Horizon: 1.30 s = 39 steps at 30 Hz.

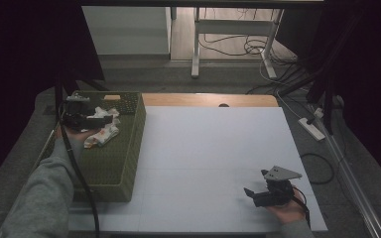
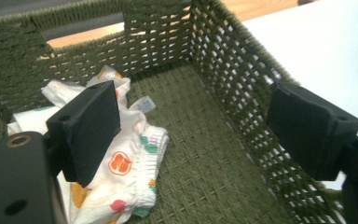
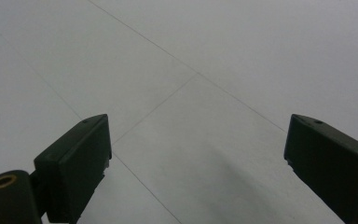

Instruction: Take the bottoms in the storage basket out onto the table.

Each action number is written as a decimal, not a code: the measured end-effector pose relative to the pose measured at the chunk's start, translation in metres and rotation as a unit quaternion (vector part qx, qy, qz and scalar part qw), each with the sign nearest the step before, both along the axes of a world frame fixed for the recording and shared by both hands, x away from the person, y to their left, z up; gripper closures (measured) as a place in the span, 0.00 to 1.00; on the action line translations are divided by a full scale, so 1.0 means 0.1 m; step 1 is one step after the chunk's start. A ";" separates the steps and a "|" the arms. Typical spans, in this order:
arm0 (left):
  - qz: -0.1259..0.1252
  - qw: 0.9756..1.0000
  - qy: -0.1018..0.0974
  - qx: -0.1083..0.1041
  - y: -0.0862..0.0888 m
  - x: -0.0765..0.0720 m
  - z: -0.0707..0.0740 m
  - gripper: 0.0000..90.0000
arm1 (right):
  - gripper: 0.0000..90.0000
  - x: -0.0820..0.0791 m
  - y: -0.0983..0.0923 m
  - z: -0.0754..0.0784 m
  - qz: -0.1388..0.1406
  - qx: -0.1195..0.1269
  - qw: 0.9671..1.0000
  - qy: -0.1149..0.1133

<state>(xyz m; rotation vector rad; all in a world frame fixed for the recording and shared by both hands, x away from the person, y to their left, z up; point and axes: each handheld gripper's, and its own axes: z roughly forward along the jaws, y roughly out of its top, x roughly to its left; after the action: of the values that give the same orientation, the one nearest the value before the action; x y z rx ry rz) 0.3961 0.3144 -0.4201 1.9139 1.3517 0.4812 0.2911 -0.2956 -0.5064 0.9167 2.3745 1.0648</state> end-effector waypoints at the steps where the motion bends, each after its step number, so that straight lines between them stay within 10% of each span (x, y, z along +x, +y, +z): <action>1: 0.002 1.000 -0.001 -0.002 0.02 0.02 -0.01 0.19 | 0.09 0.00 0.00 0.00 0.000 0.001 1.000 0.001; 39: 0.053 0.997 0.050 0.040 0.31 0.41 -0.20 0.20 | 0.09 0.00 0.00 -0.01 0.000 0.003 1.000 0.006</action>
<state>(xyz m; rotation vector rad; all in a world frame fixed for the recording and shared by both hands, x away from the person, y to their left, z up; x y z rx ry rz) 0.4367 0.3450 -0.4397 1.9597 1.5249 0.5040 0.2907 -0.2956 -0.5074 0.9269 2.3816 1.0693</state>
